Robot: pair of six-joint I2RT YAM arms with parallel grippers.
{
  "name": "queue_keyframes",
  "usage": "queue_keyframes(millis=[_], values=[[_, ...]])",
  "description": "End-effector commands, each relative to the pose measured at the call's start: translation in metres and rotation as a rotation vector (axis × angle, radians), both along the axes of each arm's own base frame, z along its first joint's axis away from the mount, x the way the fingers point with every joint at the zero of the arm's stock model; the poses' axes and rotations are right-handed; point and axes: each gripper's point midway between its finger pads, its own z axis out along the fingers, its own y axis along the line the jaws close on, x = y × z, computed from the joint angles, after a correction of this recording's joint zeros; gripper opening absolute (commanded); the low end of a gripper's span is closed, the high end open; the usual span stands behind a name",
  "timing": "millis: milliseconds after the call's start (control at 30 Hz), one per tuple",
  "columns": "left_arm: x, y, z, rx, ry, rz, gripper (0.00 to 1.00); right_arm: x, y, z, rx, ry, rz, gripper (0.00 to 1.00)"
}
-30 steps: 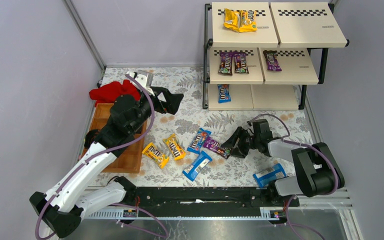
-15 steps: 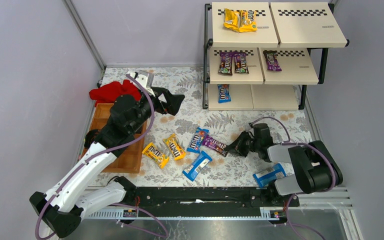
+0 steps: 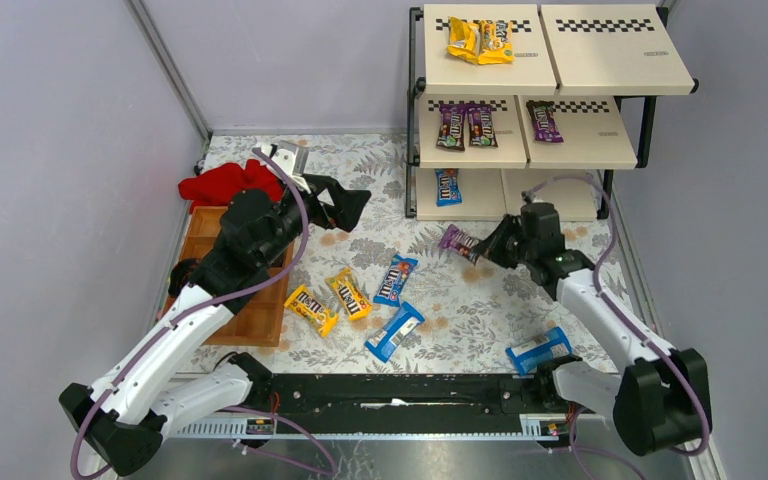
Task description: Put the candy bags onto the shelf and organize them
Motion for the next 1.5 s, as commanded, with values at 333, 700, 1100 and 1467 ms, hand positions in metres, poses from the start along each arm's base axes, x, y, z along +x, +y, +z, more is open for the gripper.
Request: queue_keyframes(millis=[333,700,1100,1467], values=[[-0.014,0.003,0.044,-0.078,-0.092,-0.028,0.99,-0.012,-0.142,0.054,-0.598,0.084,-0.272,0.00],[-0.018,0.002,0.046,-0.077,-0.111,-0.025,0.99,-0.041,-0.246,0.119,-0.754,0.085,-0.735,0.00],[-0.035,0.008,0.050,-0.118,-0.110,0.077,0.99,-0.006,-0.245,0.252,-0.650,-0.345,-0.812,0.00],[-0.037,0.010,0.048,-0.126,-0.124,0.094,0.99,0.072,-0.242,0.252,-0.406,-0.420,-0.770,0.00]])
